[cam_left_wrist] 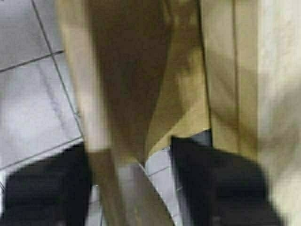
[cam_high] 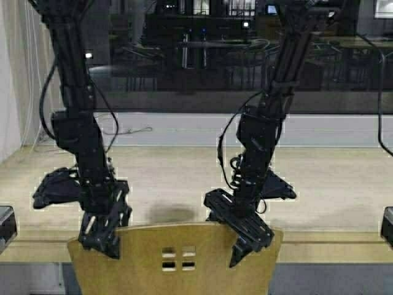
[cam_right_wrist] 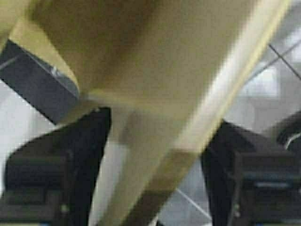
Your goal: Push the chairs under the table
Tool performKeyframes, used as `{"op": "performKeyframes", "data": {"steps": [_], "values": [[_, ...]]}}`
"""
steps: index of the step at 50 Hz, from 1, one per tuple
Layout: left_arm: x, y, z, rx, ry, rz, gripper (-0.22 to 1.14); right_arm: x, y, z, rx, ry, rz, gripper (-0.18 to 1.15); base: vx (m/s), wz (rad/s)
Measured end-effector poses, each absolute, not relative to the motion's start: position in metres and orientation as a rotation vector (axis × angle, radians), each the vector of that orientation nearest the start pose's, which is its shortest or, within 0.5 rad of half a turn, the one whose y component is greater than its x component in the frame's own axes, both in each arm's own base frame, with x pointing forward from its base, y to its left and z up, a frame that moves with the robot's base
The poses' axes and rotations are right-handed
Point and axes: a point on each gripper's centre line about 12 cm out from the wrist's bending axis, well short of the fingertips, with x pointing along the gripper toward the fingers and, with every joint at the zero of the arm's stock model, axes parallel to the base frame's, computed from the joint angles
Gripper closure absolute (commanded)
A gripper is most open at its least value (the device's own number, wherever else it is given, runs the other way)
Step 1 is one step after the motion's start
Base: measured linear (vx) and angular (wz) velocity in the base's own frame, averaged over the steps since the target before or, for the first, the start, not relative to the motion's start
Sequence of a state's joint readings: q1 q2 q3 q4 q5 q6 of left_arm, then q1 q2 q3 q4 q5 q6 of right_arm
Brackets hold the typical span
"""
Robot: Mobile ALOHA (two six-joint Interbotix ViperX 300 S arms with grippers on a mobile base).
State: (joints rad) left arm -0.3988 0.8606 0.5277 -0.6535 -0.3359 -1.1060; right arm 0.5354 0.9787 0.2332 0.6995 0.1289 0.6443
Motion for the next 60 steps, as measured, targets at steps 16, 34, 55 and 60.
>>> {"op": "performKeyframes", "data": {"steps": [16,34,55,60], "values": [[0.346,-0.121,-0.09,-1.249,0.96,0.772,0.05,0.35,0.221,-0.121,0.853,1.413,-0.418,0.12,0.0,0.0],[0.334,-0.126,-0.014,-1.214,1.045,0.638,0.05,0.335,0.193,-0.047,0.91,1.39,-0.415,0.12,0.0,0.0],[0.327,-0.126,0.066,-1.068,0.994,0.36,0.05,0.355,0.205,0.055,0.885,1.2,-0.148,0.12,-0.01,0.0],[0.328,-0.13,0.104,-0.85,0.963,0.151,0.05,0.357,0.207,0.085,0.781,1.118,-0.025,0.12,-0.04,0.01]]}}
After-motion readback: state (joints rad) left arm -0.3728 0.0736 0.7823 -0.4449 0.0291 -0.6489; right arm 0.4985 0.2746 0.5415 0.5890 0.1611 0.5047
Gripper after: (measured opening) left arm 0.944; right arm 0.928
